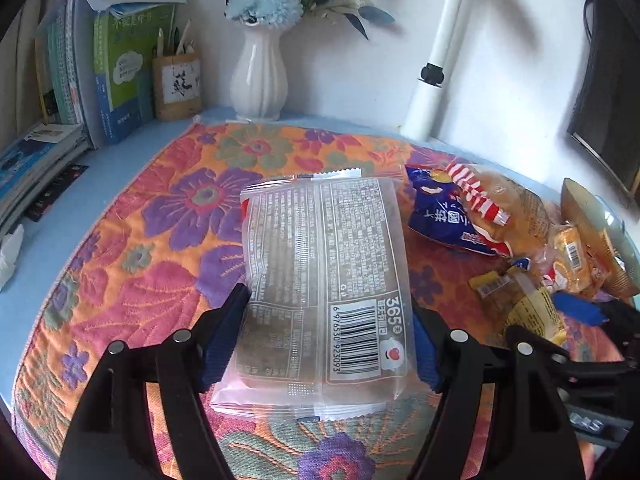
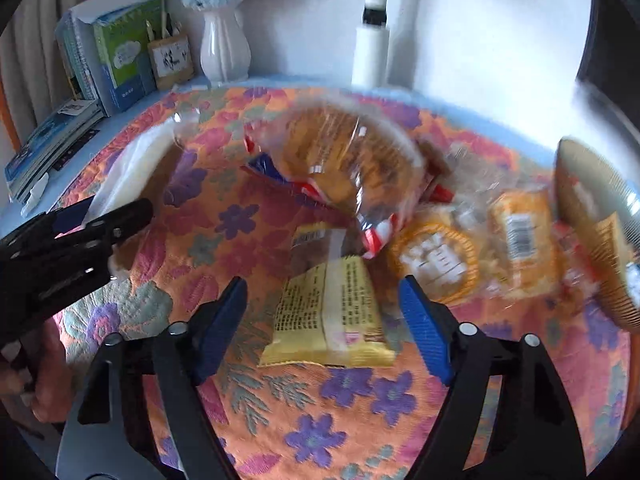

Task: Organize snacks
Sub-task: 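Grasp clear barcoded bread bag with left tool while right tool grasps yellow snack pack, then carry both packs over the glass bowl and open both tools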

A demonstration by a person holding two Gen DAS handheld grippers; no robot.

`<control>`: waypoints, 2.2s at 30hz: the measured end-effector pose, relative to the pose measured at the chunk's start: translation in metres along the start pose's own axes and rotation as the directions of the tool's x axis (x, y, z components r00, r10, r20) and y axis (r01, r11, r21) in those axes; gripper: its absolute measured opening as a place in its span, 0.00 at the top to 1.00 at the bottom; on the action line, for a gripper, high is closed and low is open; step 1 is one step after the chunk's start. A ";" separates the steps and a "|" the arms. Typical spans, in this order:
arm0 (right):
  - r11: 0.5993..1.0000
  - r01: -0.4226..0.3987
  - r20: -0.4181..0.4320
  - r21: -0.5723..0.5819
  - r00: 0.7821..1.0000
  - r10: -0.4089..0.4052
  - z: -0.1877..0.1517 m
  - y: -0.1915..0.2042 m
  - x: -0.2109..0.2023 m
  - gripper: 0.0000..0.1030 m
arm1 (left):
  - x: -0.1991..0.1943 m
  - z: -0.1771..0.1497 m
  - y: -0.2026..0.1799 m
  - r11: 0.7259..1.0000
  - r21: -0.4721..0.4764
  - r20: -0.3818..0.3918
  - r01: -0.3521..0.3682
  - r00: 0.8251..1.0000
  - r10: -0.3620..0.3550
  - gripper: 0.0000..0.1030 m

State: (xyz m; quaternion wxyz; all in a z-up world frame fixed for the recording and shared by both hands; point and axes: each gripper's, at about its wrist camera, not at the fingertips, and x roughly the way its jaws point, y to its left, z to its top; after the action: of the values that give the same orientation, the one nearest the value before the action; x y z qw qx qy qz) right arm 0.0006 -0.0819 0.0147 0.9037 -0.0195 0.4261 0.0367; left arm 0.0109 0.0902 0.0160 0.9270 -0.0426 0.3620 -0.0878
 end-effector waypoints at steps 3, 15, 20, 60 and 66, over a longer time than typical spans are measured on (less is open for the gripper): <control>1.000 0.018 -0.015 -0.008 1.000 -0.018 -0.005 0.002 0.009 0.52 | 0.008 0.002 0.003 1.000 -0.018 -0.043 -0.005 0.999 0.004 0.31; 0.988 -0.083 -0.011 0.132 0.996 0.086 -0.061 -0.058 -0.048 0.54 | 0.003 -0.001 -0.002 1.000 0.011 -0.015 -0.020 1.000 0.021 0.31; 0.985 -0.056 -0.006 0.163 0.998 0.058 -0.091 -0.075 -0.061 0.49 | 0.006 0.000 0.000 1.000 -0.008 -0.027 -0.019 0.999 0.019 0.31; 0.966 -0.217 -0.086 0.140 0.969 0.231 -0.097 -0.107 -0.091 0.03 | -0.073 0.053 -0.159 0.969 0.206 0.117 0.136 0.980 -0.162 0.31; 0.993 -0.120 -0.159 -0.010 0.980 0.117 -0.083 -0.059 -0.059 0.56 | -0.098 0.075 -0.171 0.960 0.208 0.140 0.186 0.966 -0.217 0.31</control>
State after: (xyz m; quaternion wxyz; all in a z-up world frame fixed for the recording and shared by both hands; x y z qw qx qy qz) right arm -0.0959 -0.1493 0.0077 0.8631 -0.0057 0.4964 0.0928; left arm -0.0318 -0.0570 0.1604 0.9392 0.0036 0.2694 -0.2130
